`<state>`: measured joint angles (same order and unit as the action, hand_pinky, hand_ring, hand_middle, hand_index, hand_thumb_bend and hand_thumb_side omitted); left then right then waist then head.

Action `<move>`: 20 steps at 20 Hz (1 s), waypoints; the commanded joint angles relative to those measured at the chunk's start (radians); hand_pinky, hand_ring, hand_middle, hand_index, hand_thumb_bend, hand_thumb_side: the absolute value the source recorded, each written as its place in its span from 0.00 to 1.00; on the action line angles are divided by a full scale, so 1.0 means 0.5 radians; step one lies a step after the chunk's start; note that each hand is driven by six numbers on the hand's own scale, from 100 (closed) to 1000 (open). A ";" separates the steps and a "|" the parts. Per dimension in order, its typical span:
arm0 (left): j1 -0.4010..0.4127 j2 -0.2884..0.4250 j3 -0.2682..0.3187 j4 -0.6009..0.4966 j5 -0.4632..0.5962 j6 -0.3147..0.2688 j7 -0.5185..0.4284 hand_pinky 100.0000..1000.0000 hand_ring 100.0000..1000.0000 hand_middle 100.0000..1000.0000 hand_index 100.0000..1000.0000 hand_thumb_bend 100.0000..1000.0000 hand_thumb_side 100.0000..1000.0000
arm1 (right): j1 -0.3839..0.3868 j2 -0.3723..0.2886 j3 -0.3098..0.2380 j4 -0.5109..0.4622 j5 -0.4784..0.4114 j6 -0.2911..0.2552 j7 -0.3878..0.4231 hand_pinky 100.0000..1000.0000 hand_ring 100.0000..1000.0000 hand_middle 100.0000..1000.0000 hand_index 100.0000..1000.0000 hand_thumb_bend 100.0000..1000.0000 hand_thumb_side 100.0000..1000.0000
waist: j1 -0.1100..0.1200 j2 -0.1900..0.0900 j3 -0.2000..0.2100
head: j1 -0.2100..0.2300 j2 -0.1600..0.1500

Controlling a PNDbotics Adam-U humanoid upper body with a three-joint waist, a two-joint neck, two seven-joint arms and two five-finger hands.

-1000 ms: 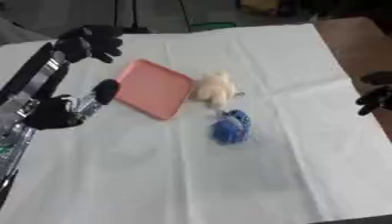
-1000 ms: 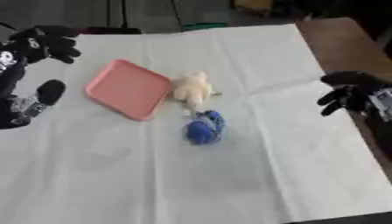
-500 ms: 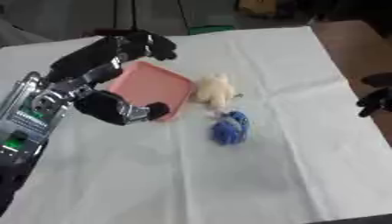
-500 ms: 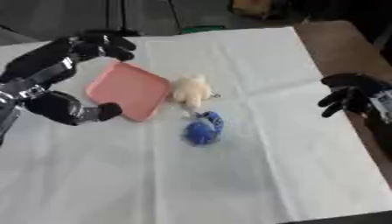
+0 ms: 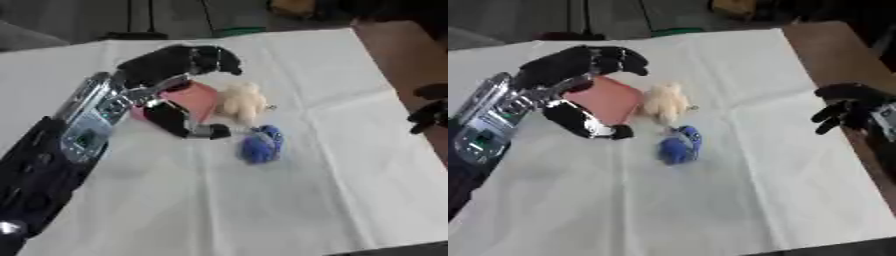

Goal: Pick up objects on the table and place them in the box.

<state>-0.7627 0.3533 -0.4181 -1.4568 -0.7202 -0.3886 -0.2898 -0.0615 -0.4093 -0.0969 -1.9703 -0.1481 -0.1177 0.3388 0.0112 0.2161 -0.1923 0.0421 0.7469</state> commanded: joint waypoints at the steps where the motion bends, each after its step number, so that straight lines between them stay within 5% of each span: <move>1: -0.058 -0.067 -0.010 0.100 -0.115 -0.026 0.085 0.78 0.75 0.83 0.87 0.54 0.62 | -0.017 -0.053 -0.001 -0.037 -0.014 -0.003 0.008 0.47 0.57 0.72 0.72 0.00 0.94 | -0.003 -0.032 -0.006 | 0.006 -0.001; 20: -0.047 -0.170 -0.104 0.304 -0.457 -0.338 -0.011 0.85 0.78 0.84 0.88 0.59 0.72 | -0.023 -0.050 0.006 -0.034 -0.012 -0.001 0.014 0.47 0.57 0.72 0.72 0.00 0.95 | 0.001 -0.031 -0.025 | 0.007 -0.012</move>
<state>-0.7653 0.2705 -0.4709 -1.2943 -0.9412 -0.5486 -0.2919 -0.0625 -0.4093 -0.0913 -1.9703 -0.1506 -0.1149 0.3427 0.0141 0.2162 -0.2040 0.0432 0.7468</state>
